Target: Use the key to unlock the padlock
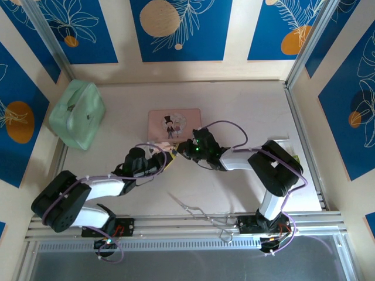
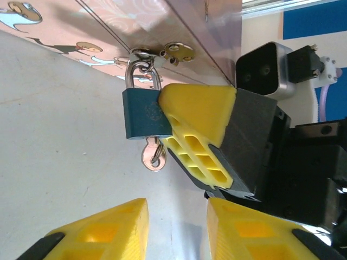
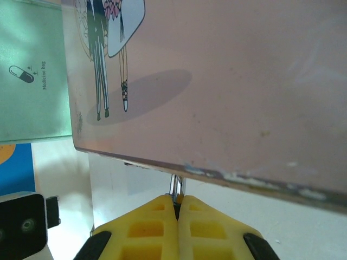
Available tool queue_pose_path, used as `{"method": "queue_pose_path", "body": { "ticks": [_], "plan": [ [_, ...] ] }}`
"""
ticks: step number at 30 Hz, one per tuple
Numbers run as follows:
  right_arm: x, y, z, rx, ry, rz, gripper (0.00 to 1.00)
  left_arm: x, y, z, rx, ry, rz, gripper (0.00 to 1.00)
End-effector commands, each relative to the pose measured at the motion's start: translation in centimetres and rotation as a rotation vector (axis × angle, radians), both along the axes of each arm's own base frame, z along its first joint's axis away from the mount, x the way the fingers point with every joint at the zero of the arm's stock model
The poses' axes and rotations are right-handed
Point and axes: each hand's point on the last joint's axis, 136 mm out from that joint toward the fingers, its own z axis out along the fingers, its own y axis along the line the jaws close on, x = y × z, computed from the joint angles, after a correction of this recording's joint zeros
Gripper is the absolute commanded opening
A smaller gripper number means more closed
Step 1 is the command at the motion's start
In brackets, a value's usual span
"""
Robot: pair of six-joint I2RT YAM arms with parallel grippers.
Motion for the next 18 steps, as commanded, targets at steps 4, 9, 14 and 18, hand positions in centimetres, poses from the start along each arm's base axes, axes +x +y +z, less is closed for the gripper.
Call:
{"method": "queue_pose_path", "body": {
  "ticks": [4,9,14,18],
  "plan": [
    [-4.9,-1.4,-6.6,-0.093,0.345,-0.059,0.00,0.2,-0.1,-0.7,-0.044,0.008,0.079,0.32],
    [-5.1,-1.2,-6.4,-0.086,0.345,-0.051,0.00,1.0,0.0,-0.8,-0.076,0.004,0.131,0.28],
    [-5.2,-1.3,-6.4,-0.095,0.339,-0.046,0.00,1.6,0.5,-0.7,-0.088,-0.010,0.185,0.25],
    [-5.3,-1.2,-6.4,-0.091,0.340,-0.042,0.00,2.0,0.8,-0.4,-0.059,-0.024,0.203,0.20]
  ]
}}
